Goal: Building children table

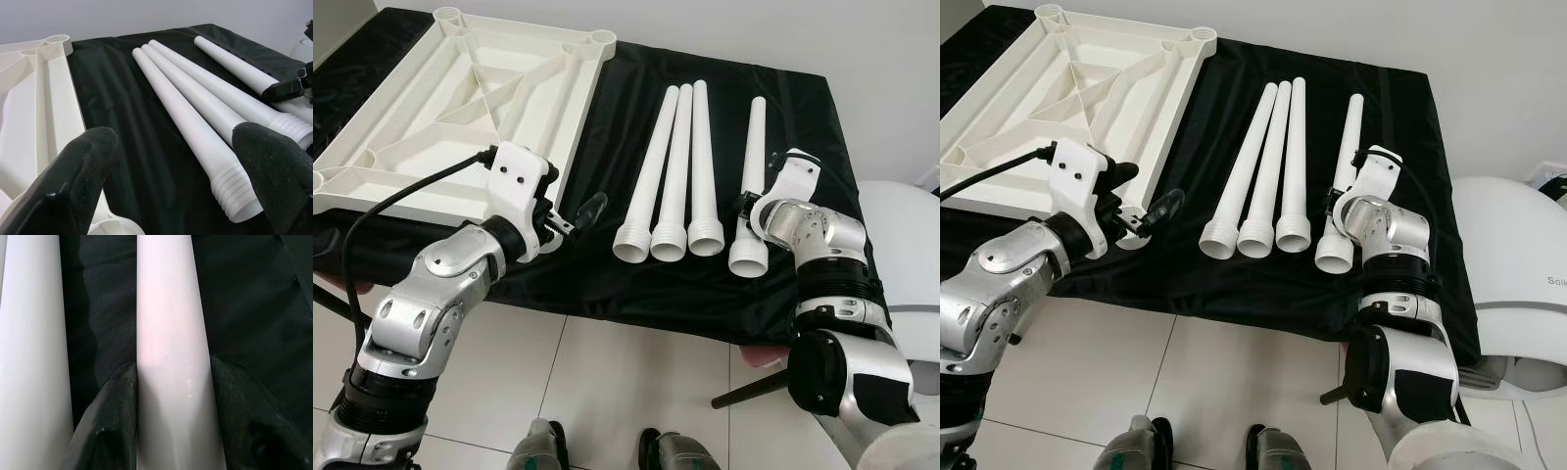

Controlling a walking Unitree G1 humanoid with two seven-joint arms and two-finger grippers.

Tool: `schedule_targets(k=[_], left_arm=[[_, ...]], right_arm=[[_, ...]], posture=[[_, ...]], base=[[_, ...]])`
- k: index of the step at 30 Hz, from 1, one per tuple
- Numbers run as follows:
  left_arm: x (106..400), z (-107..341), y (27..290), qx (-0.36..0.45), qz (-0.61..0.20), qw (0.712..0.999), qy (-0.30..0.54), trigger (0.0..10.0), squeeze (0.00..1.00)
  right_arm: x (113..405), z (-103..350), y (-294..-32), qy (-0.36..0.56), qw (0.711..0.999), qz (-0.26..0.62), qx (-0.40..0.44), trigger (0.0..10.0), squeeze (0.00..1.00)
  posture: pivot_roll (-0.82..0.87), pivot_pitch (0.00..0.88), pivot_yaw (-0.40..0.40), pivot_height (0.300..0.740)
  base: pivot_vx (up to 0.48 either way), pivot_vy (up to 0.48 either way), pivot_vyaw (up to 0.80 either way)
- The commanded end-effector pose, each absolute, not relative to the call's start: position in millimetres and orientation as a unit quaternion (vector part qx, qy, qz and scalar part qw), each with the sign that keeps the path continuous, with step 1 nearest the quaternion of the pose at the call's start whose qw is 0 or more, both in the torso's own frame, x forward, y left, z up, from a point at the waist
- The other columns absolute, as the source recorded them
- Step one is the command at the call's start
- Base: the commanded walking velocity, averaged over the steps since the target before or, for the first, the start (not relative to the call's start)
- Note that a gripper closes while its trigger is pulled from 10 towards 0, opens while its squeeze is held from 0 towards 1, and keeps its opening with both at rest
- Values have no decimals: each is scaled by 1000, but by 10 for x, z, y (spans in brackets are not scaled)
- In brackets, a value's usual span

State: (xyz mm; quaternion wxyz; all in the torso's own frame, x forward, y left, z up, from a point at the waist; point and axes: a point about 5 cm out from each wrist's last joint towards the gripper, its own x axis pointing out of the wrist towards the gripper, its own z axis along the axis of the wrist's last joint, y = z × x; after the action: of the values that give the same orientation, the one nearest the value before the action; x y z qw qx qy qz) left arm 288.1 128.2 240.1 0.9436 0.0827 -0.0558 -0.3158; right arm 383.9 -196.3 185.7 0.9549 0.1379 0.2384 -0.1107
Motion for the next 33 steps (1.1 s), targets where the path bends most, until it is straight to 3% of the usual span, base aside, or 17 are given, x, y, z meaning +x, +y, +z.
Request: schedule_targets(k=[1, 3, 4, 5, 6, 17, 23, 33], left_arm=[[2865, 2384, 1280, 83, -351, 931, -47, 10000, 0], [2877, 2413, 1299, 69, -348, 934, -51, 10000, 0], [2877, 2413, 1299, 69, -348, 934, -51, 10000, 0], [2889, 2427, 1315, 64, -345, 935, -52, 10000, 0], [2906, 2444, 1342, 59, -341, 936, -54, 10000, 0], [3037, 2698, 1568, -4, -323, 943, -82, 10000, 0], [3080, 2775, 1666, -8, -316, 945, -90, 10000, 0], [3143, 2902, 1697, -61, -323, 939, -98, 10000, 0]], right_arm=[[3668, 1304, -1906, 345, 922, -115, 132, 0, 0], [3744, 1491, -1913, 272, 952, -105, 94, 0, 0], [3744, 1491, -1913, 272, 952, -105, 94, 0, 0], [3770, 1595, -1898, 240, 961, -94, 99, 9490, 0], [3793, 1718, -1895, 203, 969, -84, 110, 10000, 0], [3867, 2440, -2020, 21, 988, -8, 155, 10000, 0], [3862, 2486, -1986, 4, 983, 29, 182, 10000, 0], [3789, 2626, -1801, -86, 979, 115, 143, 10000, 0]], posture=[[-6, 197, -9, 740], [-6, 196, -12, 740], [-6, 196, -12, 740], [-7, 193, -13, 740], [-7, 192, -16, 740], [-8, 169, -22, 740], [-4, 160, -22, 740], [10, 138, -27, 740]], base=[[0, 0, 0], [0, 0, 0], [0, 0, 0], [0, 0, 0], [0, 0, 0], [0, 0, 0], [0, 0, 0], [0, 0, 0]])
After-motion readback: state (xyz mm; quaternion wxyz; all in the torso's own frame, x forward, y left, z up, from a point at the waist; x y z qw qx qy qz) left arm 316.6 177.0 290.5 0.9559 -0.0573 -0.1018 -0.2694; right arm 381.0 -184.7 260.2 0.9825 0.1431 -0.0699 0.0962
